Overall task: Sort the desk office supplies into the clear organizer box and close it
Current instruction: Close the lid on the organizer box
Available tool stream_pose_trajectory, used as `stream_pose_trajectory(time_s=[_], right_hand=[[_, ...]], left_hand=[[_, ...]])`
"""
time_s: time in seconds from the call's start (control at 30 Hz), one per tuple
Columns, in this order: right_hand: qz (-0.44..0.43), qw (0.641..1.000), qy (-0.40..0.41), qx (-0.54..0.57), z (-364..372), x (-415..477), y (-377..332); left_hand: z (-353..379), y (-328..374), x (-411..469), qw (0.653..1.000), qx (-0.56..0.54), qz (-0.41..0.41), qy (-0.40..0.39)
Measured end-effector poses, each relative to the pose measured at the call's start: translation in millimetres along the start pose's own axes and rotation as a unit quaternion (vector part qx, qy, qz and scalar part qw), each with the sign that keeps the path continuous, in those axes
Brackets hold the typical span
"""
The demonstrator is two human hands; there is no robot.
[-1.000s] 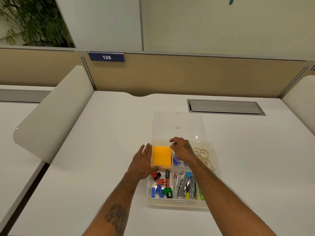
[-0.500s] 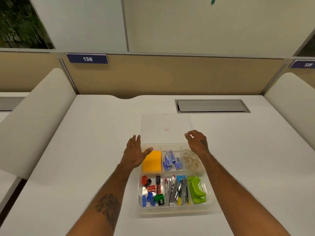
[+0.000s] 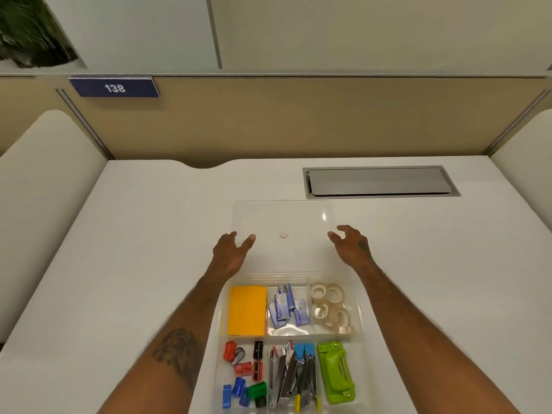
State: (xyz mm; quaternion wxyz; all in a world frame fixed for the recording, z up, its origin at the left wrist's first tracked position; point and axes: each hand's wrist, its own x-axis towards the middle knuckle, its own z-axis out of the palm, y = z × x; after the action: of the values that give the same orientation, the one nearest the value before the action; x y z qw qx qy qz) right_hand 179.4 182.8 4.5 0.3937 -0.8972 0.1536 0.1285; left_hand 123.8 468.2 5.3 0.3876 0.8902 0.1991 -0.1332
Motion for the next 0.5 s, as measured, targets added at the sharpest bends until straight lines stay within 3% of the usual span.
stream_pose_trajectory(time_s=[0.27, 0.5], right_hand=[[0.000, 0.997, -0.075, -0.026, 16.7, 17.2, -0.6], [0.021, 0.993, -0.044, 0.111, 0.4, 3.7, -17.3]], left_hand=[[9.8, 14.4, 25.1, 0.985, -0.126, -0.112, -0.030], [-12.0, 28.2, 16.7, 0.964, -0.245, -0.105, -0.005]])
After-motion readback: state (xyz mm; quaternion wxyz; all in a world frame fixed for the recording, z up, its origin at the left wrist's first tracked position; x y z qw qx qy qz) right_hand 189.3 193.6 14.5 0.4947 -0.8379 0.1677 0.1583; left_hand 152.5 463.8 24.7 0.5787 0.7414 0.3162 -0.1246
